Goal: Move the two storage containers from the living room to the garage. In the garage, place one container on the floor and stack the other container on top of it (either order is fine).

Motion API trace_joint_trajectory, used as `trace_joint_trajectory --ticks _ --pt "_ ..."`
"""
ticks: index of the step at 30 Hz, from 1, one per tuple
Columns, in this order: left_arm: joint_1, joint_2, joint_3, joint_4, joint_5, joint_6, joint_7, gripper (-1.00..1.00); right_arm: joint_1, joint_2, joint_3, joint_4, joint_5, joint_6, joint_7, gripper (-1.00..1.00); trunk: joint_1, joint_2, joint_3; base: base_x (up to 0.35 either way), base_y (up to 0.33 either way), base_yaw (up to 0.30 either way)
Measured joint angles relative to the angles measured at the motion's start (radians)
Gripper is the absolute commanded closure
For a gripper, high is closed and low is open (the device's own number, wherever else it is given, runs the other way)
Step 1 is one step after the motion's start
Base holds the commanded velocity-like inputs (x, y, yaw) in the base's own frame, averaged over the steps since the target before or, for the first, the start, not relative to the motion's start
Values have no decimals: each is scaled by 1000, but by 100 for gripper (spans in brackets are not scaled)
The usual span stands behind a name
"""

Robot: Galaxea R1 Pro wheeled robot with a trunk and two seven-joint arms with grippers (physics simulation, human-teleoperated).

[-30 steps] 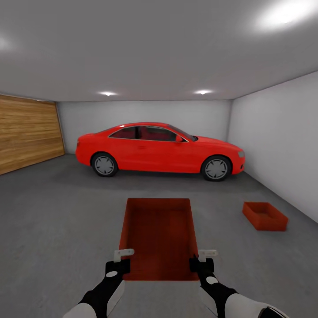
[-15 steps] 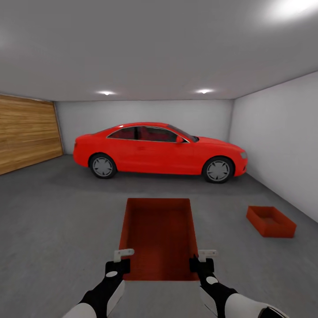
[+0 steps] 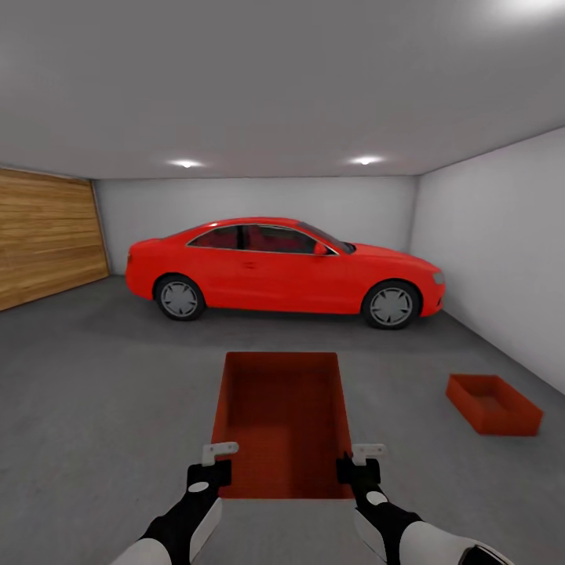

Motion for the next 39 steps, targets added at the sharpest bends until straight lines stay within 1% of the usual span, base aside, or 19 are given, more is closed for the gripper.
trace_joint_trajectory --ticks 39 --pt "0 0 0 0 0 0 0 100 0 0 0 0 0 0 0 100 0 0 0 321 0 0"
